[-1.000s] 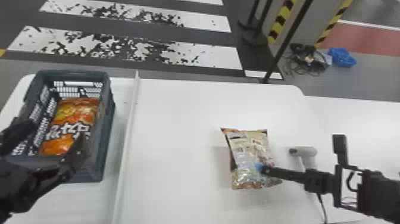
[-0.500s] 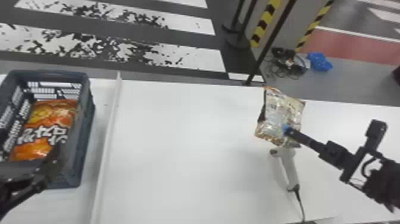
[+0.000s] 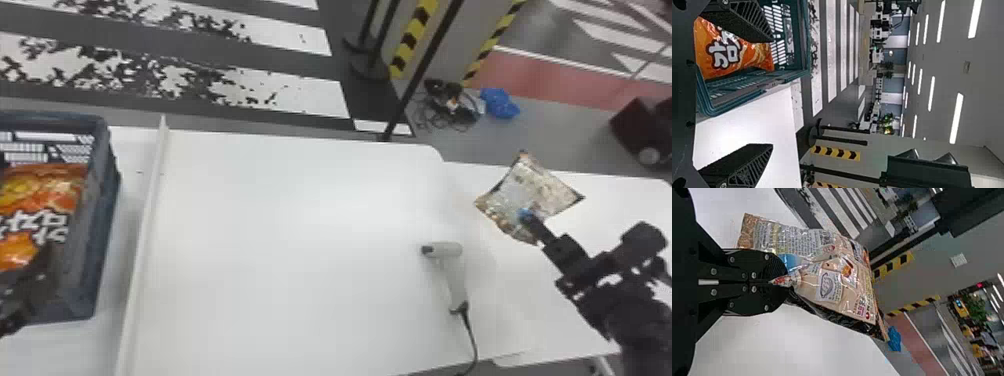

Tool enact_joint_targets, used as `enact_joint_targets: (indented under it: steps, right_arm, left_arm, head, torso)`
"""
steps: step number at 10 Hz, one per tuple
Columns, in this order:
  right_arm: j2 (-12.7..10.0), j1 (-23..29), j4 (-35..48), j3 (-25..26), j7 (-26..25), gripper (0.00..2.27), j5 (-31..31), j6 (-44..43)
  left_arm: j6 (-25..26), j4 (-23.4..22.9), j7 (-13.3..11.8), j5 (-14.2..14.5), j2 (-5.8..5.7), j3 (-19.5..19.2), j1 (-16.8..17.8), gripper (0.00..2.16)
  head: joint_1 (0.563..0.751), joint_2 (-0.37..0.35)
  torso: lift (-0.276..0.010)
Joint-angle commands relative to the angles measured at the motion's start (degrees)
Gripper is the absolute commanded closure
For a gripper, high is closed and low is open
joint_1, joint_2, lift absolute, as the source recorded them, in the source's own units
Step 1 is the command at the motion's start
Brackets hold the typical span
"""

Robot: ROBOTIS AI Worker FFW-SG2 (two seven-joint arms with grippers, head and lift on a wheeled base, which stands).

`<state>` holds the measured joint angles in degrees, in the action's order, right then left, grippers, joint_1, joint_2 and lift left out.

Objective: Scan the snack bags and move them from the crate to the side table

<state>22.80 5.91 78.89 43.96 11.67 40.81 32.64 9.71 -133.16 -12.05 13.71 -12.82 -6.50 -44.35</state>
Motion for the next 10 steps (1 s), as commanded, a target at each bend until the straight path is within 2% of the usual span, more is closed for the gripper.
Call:
enact_joint_targets:
  steps: [1,3,5,6,7,8,10]
  right_arm:
    - [-0.12,-0.63,-4.36,-1.68,-6.49,2.24,-0.29,-4.73]
    - [-0.21,-3.36,-12.80,-4.76,-10.36,2.24,-0.99,-9.83]
    - [0.14,-6.87,-19.57,-5.73,-11.41,2.23,-4.95,-13.52]
    - [0.23,-6.96,-19.83,-6.78,-13.52,2.02,-5.12,-15.45]
    - [0.23,-6.70,-19.57,-7.57,-14.40,1.11,-5.03,-16.33]
    - [0.14,-5.20,-17.72,-8.63,-15.01,0.00,-4.60,-17.38]
    - [-0.12,-0.11,-9.99,-11.88,-17.74,0.05,-3.98,-24.77]
  left_arm:
    - [-0.08,0.01,0.09,0.00,-0.10,0.00,0.14,0.04]
    - [-0.26,0.01,1.06,0.09,-0.01,0.79,0.85,0.04]
    - [-0.43,-0.43,1.76,0.09,-0.10,1.58,1.11,0.04]
    - [-0.43,-0.61,1.76,0.09,-0.10,1.85,1.11,0.04]
    - [-0.43,-0.70,2.64,0.09,0.08,2.55,1.29,0.04]
    - [-0.26,-0.87,4.40,0.00,0.08,3.96,2.08,0.04]
    - [-0.08,-0.79,6.77,-1.49,0.08,6.86,3.31,0.04]
  head:
    - [0.695,-0.350]
    - [0.695,-0.350]
    - [0.695,-0.350]
    - [0.695,-0.350]
    - [0.695,-0.350]
    - [0.695,-0.350]
    - [0.695,-0.350]
  torso:
    - [-0.087]
    - [-0.087]
    - [-0.087]
    - [-0.087]
    - [-0.087]
    - [-0.087]
    - [-0.087]
